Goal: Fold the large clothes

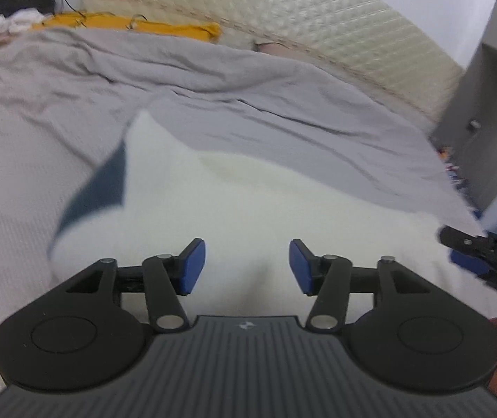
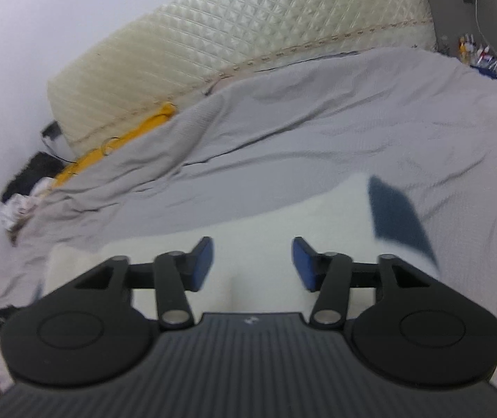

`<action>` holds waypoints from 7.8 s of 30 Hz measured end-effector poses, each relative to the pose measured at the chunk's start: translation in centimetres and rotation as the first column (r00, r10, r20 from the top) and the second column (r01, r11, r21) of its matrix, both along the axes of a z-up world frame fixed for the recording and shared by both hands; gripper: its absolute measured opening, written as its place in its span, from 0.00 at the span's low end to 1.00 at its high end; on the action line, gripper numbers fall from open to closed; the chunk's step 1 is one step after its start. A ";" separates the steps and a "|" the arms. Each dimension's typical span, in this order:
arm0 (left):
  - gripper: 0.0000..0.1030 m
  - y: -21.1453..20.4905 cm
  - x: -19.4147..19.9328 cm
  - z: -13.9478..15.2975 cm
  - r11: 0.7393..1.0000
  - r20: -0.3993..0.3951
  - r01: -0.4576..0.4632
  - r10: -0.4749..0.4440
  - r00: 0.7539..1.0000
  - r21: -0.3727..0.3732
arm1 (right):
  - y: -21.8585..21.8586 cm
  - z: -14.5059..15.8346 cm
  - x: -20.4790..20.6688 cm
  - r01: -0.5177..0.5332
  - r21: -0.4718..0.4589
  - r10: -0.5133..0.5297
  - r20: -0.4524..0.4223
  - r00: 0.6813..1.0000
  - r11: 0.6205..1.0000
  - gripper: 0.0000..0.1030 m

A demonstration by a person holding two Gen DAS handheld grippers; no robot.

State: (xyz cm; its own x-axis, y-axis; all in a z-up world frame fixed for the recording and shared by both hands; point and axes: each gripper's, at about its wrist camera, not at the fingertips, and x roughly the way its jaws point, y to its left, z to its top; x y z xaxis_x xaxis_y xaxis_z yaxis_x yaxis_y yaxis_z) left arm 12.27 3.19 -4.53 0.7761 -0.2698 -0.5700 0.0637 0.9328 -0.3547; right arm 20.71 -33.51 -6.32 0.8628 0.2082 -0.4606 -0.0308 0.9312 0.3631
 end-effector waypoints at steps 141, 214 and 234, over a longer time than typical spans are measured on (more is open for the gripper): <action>0.44 -28.7 38.2 0.3 0.875 0.008 0.121 -0.133 0.991 -0.468 | -31.9 -4.3 19.2 0.272 0.525 -0.349 0.053 0.936 0.806 0.41; 0.52 -14.5 -14.4 16.2 0.881 0.291 0.381 -0.456 0.841 0.279 | -6.4 9.4 -20.8 0.233 -0.201 -0.181 0.246 0.952 0.951 0.41; 0.65 -14.7 -12.9 10.2 0.891 0.279 0.371 -0.437 0.855 0.261 | -4.6 4.2 -19.7 0.236 -0.285 -0.171 0.236 0.957 0.929 0.41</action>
